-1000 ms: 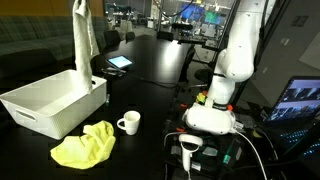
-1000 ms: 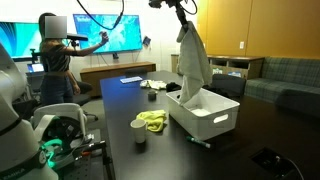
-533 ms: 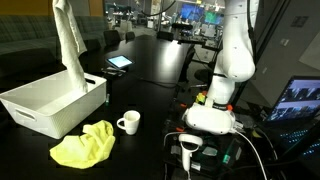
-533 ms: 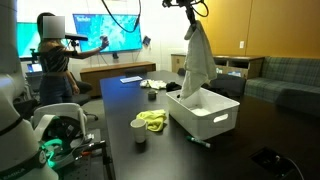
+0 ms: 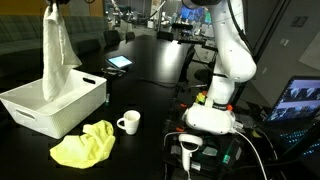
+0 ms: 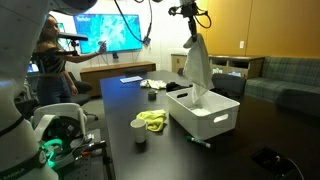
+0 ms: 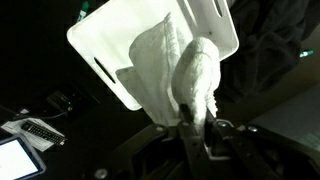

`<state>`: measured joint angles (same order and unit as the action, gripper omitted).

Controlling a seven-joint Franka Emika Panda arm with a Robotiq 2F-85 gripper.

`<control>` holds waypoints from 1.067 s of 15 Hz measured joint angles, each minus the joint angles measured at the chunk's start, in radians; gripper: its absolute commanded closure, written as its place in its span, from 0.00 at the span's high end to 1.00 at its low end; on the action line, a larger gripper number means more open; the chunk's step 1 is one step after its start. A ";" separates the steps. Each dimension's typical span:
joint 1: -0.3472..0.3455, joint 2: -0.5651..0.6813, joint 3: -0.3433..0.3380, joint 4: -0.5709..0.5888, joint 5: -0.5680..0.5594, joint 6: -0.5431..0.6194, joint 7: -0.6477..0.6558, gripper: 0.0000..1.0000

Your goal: Put the towels into the basket and the marker and tape into the mug

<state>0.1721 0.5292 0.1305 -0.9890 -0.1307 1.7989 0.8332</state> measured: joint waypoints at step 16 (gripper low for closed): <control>-0.143 0.099 -0.002 -0.030 0.026 -0.199 -0.296 1.00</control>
<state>0.0294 0.6283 0.1289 -1.0192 -0.1052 1.6000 0.5369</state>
